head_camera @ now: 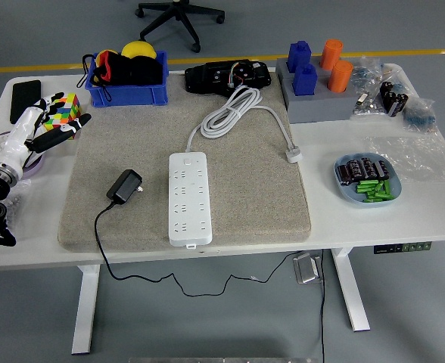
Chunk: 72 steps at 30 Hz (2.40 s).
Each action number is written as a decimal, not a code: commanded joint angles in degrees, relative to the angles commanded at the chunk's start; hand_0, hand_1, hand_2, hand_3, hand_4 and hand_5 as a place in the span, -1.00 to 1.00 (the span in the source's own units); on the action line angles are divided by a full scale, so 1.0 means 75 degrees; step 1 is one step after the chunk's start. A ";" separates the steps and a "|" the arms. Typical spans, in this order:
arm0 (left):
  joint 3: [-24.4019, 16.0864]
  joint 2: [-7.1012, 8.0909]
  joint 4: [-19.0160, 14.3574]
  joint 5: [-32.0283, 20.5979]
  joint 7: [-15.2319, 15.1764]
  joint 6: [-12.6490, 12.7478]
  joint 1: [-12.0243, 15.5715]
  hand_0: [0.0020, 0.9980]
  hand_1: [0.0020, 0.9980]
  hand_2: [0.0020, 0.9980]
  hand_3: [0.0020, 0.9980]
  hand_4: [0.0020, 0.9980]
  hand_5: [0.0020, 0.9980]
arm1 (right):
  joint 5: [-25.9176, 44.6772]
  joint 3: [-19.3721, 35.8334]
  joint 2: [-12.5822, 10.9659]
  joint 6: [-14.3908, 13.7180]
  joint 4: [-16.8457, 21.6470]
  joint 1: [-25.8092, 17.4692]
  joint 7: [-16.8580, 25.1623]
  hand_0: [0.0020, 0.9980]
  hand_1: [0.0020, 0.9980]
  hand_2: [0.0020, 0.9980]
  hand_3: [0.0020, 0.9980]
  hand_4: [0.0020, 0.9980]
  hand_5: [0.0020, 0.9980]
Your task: Pull the plug out,throw it away,press the button
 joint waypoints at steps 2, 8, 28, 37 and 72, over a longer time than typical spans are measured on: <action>-0.0047 -0.0003 -0.0018 -0.0047 -0.0071 0.0034 0.0036 0.91 0.96 0.91 0.94 0.97 0.34 | -0.0004 0.0007 0.0004 0.0000 -0.0003 -0.0019 -0.0001 0.55 0.48 0.47 0.49 0.58 0.41; -0.0163 -0.0017 -0.0057 -0.0097 -0.0195 0.0112 0.0122 0.90 0.93 0.86 0.92 0.96 0.29 | 0.0000 0.0023 0.0015 -0.0001 0.0010 -0.0009 0.0001 0.55 0.48 0.47 0.49 0.58 0.41; -0.0271 -0.0061 -0.0194 -0.0040 -0.0067 0.0041 0.0161 0.88 0.89 0.82 0.90 0.91 0.27 | -0.0012 0.0094 0.0032 -0.0001 0.0013 0.0005 -0.0001 0.55 0.48 0.47 0.49 0.58 0.41; -0.0277 -0.0057 -0.0209 -0.0035 -0.0071 0.0050 0.0134 0.88 0.90 0.82 0.90 0.91 0.27 | -0.0023 0.0108 0.0033 0.0002 0.0002 0.0000 -0.0005 0.55 0.48 0.47 0.49 0.58 0.41; -0.0279 -0.0038 -0.0269 -0.0049 -0.0085 0.0067 0.0123 0.87 0.88 0.81 0.89 0.89 0.26 | -0.0024 0.0110 0.0045 -0.0002 0.0007 -0.0029 -0.0006 0.55 0.48 0.47 0.49 0.58 0.41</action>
